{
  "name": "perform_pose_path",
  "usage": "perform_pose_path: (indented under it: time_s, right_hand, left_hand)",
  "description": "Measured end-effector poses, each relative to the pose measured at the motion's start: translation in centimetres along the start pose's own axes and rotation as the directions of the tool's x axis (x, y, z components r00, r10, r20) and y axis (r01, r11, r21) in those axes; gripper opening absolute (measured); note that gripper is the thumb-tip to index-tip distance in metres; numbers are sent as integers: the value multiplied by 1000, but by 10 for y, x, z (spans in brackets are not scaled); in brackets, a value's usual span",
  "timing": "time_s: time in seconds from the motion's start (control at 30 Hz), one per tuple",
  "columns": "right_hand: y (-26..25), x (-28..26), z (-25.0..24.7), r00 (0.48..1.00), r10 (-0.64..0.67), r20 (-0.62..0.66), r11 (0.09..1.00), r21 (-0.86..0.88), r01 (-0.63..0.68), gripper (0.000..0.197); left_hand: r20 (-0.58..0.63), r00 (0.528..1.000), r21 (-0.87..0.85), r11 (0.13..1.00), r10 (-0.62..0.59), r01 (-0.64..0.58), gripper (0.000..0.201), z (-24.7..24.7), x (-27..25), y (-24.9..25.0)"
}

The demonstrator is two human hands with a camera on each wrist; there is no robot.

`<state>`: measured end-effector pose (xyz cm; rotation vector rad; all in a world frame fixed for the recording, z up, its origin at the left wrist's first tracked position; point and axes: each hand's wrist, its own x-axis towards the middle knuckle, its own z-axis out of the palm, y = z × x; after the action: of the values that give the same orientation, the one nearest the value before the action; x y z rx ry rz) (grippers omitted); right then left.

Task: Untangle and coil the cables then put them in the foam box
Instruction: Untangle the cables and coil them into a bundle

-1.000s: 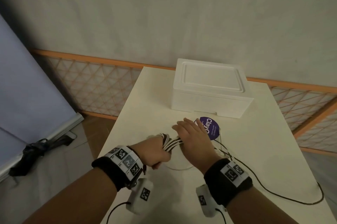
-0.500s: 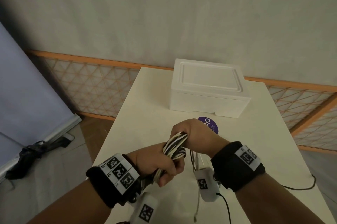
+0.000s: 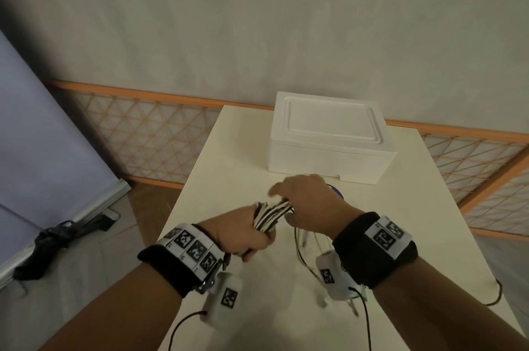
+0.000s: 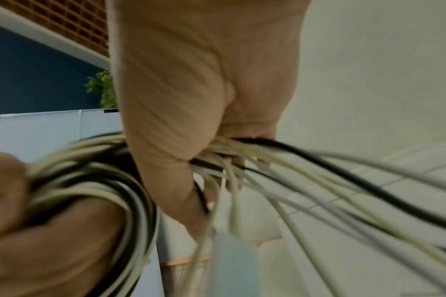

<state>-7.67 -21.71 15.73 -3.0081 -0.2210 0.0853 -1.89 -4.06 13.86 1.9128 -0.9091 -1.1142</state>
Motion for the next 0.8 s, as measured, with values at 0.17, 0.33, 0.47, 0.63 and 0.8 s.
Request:
perform_pose_path:
  time_s: [0.17, 0.33, 0.47, 0.63, 0.8]
  right_hand:
    - [-14, 3, 26, 829, -105, -549, 994, -48, 94, 45]
    - [-8, -1, 41, 776, -65, -627, 995, 20, 99, 18]
    - [35, -12, 58, 876, 294, -381, 955, 86, -283, 13]
    - [98, -74, 103, 766, 642, 11, 763, -108, -638, 16]
    - [98, -101, 129, 635, 733, 244, 673, -125, -729, 79]
  left_hand:
    - [-133, 991, 107, 994, -18, 33, 12, -5, 14, -4]
    - [-70, 998, -8, 1000, -2, 2, 11, -4, 12, -7]
    - [-106, 994, -264, 963, 28, -55, 10, -11, 1, -14]
    - [-314, 947, -469, 879, -75, -86, 13, -52, -15, -34]
    - [-366, 918, -486, 873, -155, -46, 12, -60, -14, -41]
